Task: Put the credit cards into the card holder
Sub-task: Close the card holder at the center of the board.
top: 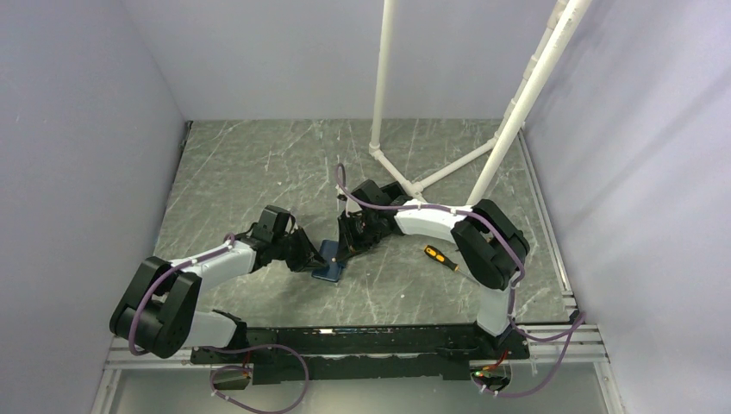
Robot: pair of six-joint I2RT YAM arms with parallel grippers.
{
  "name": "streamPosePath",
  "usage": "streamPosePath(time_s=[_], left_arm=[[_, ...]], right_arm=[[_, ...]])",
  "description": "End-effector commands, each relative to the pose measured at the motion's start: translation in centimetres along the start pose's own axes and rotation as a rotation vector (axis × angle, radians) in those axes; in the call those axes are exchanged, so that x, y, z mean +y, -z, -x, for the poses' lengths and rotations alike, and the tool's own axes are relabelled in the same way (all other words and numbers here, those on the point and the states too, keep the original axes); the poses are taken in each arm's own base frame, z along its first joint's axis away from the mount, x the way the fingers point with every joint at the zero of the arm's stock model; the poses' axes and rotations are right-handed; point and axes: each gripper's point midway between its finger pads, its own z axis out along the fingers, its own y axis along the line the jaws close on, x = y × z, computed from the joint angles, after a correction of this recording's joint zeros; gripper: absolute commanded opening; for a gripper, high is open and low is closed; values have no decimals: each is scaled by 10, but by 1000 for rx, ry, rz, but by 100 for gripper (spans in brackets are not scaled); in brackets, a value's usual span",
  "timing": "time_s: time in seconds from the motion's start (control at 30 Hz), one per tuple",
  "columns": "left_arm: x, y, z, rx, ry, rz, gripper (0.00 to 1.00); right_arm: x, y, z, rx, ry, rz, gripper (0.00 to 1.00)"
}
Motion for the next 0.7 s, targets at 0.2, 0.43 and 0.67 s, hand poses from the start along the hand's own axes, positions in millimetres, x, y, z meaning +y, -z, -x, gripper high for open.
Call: streamPosePath(time_s=[0.2,0.43,0.67], left_arm=[[40,1,-20,39,32,142,16],[40,1,-21,40,32,143,16],[40,0,-21,43,35,144,16]], right_arm=[[14,10,27,-96,28,48,18],[18,12,25,-89,29,66,18],[16,10,24,-88,22,67,0]])
